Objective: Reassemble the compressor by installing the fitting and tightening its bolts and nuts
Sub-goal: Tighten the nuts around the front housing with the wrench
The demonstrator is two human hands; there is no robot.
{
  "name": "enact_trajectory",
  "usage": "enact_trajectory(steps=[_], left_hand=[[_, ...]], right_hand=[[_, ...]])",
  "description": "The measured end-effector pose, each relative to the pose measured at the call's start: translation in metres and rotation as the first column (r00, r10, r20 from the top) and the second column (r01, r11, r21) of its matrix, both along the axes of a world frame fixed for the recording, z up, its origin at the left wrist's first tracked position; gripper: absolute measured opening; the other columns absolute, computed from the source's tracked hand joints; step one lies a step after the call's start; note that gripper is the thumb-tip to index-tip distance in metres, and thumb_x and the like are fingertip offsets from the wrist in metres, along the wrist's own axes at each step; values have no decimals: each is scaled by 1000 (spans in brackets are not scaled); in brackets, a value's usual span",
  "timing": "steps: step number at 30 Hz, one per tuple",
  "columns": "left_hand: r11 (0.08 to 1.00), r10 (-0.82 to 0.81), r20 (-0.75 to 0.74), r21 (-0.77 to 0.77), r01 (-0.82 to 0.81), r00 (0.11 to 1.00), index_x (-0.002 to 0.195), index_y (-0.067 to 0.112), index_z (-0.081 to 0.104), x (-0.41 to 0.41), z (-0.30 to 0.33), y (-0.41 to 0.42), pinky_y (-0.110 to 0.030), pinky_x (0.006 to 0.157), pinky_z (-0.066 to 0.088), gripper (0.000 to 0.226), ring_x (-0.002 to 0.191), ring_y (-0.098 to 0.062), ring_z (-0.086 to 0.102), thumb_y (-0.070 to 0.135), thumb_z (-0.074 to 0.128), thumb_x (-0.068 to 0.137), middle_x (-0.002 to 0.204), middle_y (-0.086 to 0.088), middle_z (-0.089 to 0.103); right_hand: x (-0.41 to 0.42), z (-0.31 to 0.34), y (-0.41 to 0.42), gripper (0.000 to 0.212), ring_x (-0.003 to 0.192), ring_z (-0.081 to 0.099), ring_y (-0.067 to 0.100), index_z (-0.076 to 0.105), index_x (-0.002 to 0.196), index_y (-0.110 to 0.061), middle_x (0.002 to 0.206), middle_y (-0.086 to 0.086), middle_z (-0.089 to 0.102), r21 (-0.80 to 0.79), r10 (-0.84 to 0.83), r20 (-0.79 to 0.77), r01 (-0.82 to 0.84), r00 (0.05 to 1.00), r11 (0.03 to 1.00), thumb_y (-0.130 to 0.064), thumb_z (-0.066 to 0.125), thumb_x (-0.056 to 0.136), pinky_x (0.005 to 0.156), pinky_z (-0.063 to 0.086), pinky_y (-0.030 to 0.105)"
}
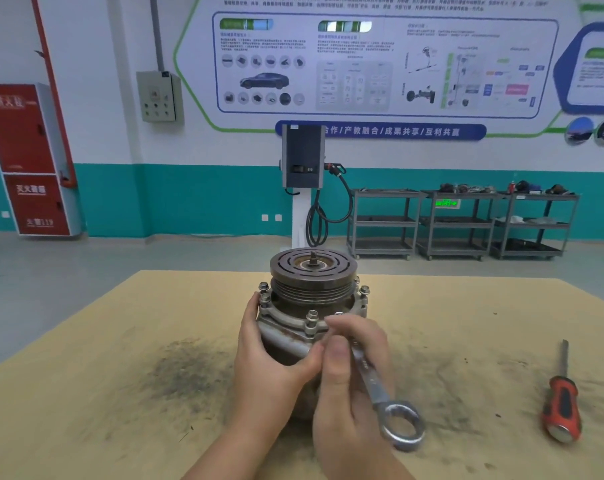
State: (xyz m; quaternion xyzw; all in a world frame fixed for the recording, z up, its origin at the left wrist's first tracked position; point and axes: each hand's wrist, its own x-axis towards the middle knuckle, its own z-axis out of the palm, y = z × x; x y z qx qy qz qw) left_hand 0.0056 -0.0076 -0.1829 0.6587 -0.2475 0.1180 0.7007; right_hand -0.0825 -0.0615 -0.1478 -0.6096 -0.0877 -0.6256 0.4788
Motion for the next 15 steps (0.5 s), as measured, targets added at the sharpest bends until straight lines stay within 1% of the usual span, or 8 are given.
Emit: enact_trajectory(steps=[2, 3, 5, 6, 8, 10, 12, 15], left_hand=[[1000, -3, 1, -2, 3, 1000, 143, 41, 34, -2, 3, -1, -44, 106, 45, 108, 126, -9, 54, 52, 90, 50, 135, 12, 56], [1000, 2, 3, -12, -2, 1000, 144, 38, 35, -3, 4, -1, -44, 107, 44, 106, 127, -9, 53, 48, 88, 52, 136, 11, 55], [999, 24, 11, -25, -24, 1000, 144, 35, 36, -5, 5, -2, -43, 109, 43, 103, 129, -7, 50, 47, 82, 52, 137, 11, 53], [999, 35, 15, -25, -34, 999, 143, 36, 35, -5, 5, -2, -43, 109, 42, 102, 129, -6, 49, 48, 79, 52, 138, 12, 52], [999, 39, 19, -23, -39, 999, 143, 38, 33, -4, 4, -2, -41, 110, 42, 102, 129, -3, 48, 49, 78, 52, 138, 15, 51], [999, 30, 16, -17, -30, 999, 144, 38, 33, -4, 4, -2, -41, 110, 42, 102, 130, -3, 47, 50, 78, 53, 138, 16, 50], [999, 33, 15, -11, -33, 999, 146, 33, 33, -4, 5, -2, -43, 111, 41, 105, 130, -4, 47, 50, 78, 53, 139, 14, 50], [999, 43, 25, -4, -43, 999, 147, 30, 33, -6, 6, -2, -42, 111, 41, 106, 130, -4, 47, 50, 77, 52, 138, 12, 50]], right_hand=[[-5, 5, 0, 24, 80, 58, 5, 52, 106, -39, 92, -18, 56, -8, 73, -69, -74, 995, 997, -58, 41, 96, 73, 45, 15], [-9, 10, -3, 24, 77, 57, 5, 51, 105, -38, 90, -16, 56, -33, 98, -61, -100, 993, 994, -57, 39, 97, 70, 45, 15], [-15, 24, -15, 19, 70, 55, 6, 49, 104, -30, 86, -8, 57, -89, 92, 61, -87, 994, 992, -43, 37, 102, 64, 45, 18], [-17, 30, -22, 15, 66, 54, 11, 48, 102, -26, 83, -4, 57, -61, 93, 123, -86, 988, 994, -35, 36, 103, 61, 45, 22], [-19, 38, -36, 17, 57, 50, 17, 48, 95, -23, 73, -1, 57, 109, 114, 172, -134, 978, 985, -25, 33, 102, 54, 42, 25], [-18, 41, -46, 23, 49, 46, 18, 51, 89, -24, 64, 1, 57, 349, 222, 158, -265, 962, 899, -25, 33, 102, 49, 39, 23], [-14, 40, -54, 26, 43, 42, 17, 51, 88, -18, 58, 4, 55, 551, 353, 165, -383, 921, 741, -26, 32, 105, 44, 36, 22], [-9, 39, -62, 25, 41, 39, 16, 48, 90, -11, 57, 7, 53, 678, 494, 207, -488, 845, 550, -20, 30, 105, 40, 34, 22]])
